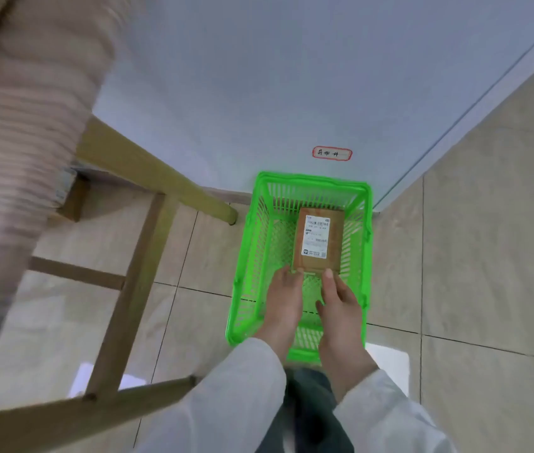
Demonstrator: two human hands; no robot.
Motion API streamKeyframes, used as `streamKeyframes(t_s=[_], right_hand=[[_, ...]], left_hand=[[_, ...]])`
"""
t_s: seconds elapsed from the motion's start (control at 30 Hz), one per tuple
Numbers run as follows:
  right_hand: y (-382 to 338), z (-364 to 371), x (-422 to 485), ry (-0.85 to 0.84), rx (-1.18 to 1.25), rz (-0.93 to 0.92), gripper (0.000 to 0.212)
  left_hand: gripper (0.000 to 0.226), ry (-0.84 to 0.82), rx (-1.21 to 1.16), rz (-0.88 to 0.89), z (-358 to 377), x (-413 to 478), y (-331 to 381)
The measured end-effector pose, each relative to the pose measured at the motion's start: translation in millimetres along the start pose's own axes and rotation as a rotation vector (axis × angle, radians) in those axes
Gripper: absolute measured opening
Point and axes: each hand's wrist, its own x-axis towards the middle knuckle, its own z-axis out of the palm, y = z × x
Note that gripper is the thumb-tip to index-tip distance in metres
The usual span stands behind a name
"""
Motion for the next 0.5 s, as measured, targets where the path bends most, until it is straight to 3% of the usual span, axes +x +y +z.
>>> streamKeyframes(t_s=[0.3,0.5], right_hand=[[-88.2,-15.0,-197.4,-0.103,-0.006,-0.171,0.02],[-101.2,-7.9,-262.0,-0.249,0.019,-0.243,0.035]], left_hand=[[0.034,0.047,-0.204,0.061,-112.3,-186.5,79.4],[0.022,0.107,-0.378,0.241,-161.5,-243.9,91.0]])
